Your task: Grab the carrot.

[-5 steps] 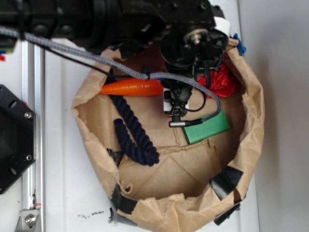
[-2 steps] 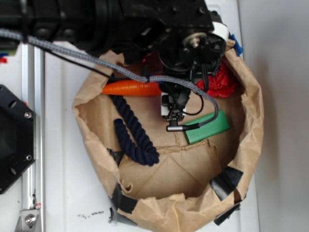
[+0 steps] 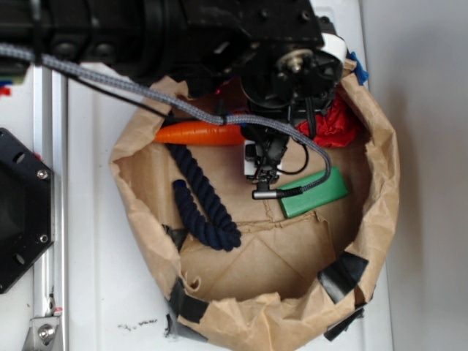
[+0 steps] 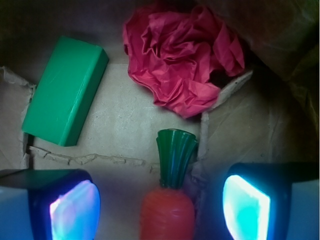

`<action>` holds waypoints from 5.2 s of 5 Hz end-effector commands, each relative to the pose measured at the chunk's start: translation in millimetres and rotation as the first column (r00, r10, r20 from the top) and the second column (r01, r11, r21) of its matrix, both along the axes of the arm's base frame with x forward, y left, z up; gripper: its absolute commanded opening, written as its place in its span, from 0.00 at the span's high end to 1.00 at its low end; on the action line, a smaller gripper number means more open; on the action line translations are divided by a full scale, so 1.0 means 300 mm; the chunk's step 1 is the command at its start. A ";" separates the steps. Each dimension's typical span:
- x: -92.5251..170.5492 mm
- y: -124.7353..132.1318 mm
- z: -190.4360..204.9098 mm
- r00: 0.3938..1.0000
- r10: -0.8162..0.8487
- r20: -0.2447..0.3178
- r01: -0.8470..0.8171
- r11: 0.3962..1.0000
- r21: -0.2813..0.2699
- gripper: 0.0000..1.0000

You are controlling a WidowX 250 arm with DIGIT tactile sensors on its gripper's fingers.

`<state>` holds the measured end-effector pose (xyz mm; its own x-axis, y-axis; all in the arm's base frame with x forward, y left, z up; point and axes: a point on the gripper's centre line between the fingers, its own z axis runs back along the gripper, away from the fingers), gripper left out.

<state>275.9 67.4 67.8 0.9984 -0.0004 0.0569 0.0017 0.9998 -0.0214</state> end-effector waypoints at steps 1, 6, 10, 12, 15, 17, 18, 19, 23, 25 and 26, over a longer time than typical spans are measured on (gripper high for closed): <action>0.017 -0.142 0.059 0.993 -0.091 0.081 0.090 0.996 0.015 0.00; -0.083 -0.209 0.057 0.993 -0.061 0.104 0.060 0.998 0.017 0.00; -0.021 -0.022 0.081 0.990 0.085 0.115 -0.082 0.996 -0.030 0.00; -0.088 -0.051 0.048 0.993 0.066 0.103 -0.065 0.998 -0.015 0.00; -0.105 -0.032 -0.003 0.991 0.111 0.074 -0.111 0.994 0.000 0.00; -0.089 0.026 -0.038 0.983 0.178 0.053 -0.178 0.984 -0.003 0.00; -0.093 0.009 -0.088 0.986 0.162 0.030 -0.163 0.987 0.014 0.00; -0.092 -0.010 -0.132 0.990 0.143 0.004 -0.143 0.989 0.045 0.00; -0.040 -0.009 -0.056 0.996 0.083 0.016 -0.083 0.996 0.016 1.00; -0.026 -0.104 0.181 0.989 0.099 0.113 -0.097 0.995 -0.024 1.00; -0.029 -0.138 0.241 0.991 0.105 0.085 -0.103 0.994 -0.028 1.00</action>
